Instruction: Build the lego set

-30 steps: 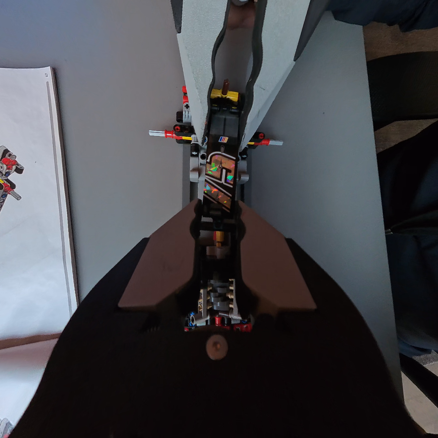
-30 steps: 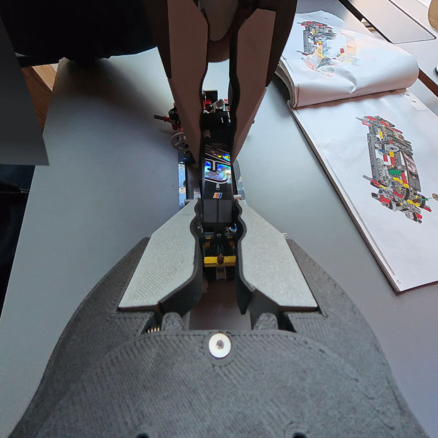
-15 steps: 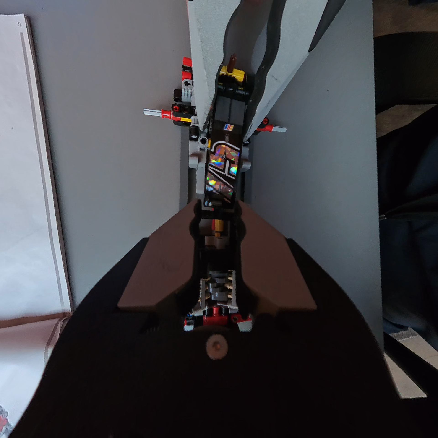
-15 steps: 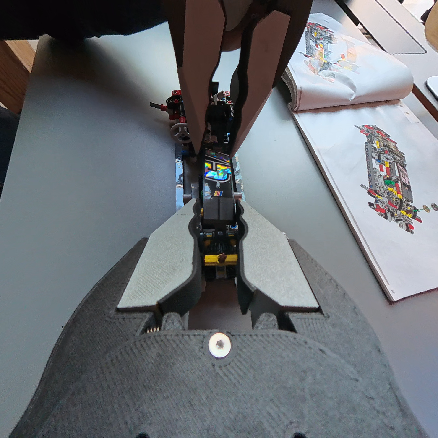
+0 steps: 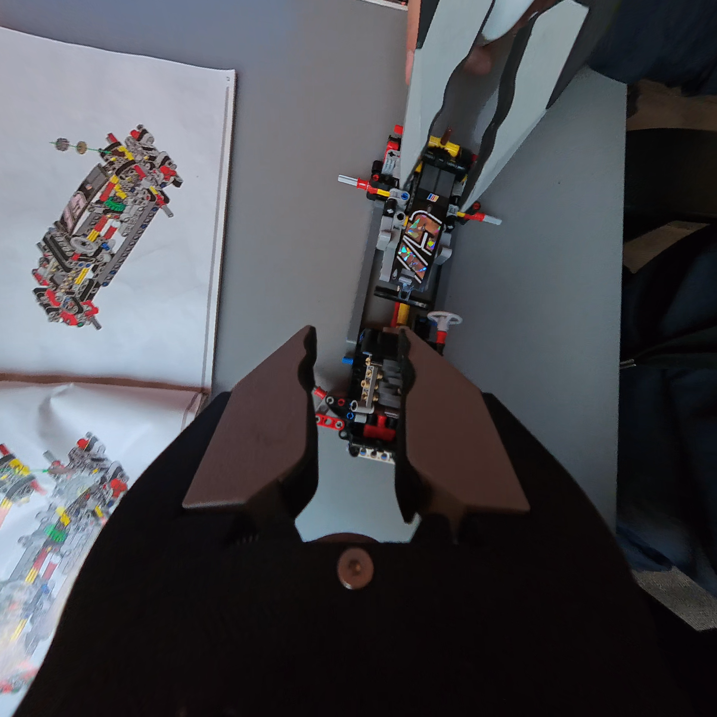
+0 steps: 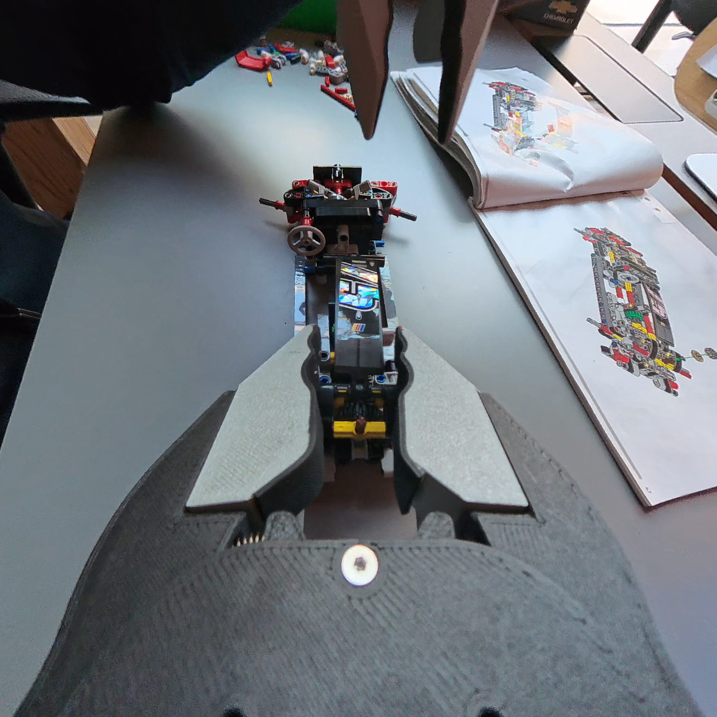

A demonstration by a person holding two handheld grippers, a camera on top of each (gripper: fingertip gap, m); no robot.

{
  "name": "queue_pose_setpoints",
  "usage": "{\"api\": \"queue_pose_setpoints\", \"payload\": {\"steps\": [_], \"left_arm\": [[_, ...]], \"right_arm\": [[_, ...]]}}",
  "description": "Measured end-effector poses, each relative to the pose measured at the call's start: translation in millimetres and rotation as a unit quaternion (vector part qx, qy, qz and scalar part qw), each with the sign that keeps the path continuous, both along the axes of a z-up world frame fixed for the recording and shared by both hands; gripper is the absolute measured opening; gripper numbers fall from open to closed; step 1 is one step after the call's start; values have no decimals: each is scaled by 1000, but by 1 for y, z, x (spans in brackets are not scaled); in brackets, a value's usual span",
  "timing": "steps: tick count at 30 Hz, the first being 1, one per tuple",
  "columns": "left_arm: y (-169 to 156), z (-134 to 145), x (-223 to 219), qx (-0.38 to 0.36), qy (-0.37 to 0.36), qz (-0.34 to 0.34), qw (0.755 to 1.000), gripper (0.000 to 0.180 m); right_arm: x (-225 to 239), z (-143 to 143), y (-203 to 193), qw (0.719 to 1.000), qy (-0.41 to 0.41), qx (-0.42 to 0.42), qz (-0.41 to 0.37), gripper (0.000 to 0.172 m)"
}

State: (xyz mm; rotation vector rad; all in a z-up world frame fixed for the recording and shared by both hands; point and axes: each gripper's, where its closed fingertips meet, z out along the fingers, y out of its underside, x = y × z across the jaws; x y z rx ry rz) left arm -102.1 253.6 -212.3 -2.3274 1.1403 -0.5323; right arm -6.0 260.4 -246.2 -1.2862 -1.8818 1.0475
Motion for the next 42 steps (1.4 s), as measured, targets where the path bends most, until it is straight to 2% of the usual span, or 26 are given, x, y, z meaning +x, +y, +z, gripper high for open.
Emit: {"api": "queue_pose_setpoints", "payload": {"steps": [4,10,15,18,23,26,30,32,33,42], "left_arm": [[-8,4,-8,3,-15,19,1000,41],[-31,-18,-12,-19,-30,31,999,47],[-43,-27,-3,7,-77,27,997,51],[-41,-31,1,22,-95,35,995,52],[-40,-49,4,37,-45,17,998,57],[-39,-58,9,35,-27,7,999,57],[-34,-70,8,52,20,-2,998,54],[-33,-69,11,56,22,-11,998,50],[-32,-70,11,60,25,-13,998,49],[-32,-70,18,88,44,-18,995,48]], "right_arm": [[3,7,10,1000,15,-10,-13,36],[7,32,15,994,64,-92,-10,37],[18,30,28,997,61,-49,-25,39],[43,31,34,996,47,-73,-13,40],[80,3,42,994,-17,-105,-17,35],[78,-11,36,993,-46,-108,-10,29],[70,-39,25,992,-110,-68,4,21],[69,-51,20,988,-141,-64,15,12],[67,-53,18,987,-143,-65,18,0],[63,-54,18,987,-151,-57,22,0]]}}
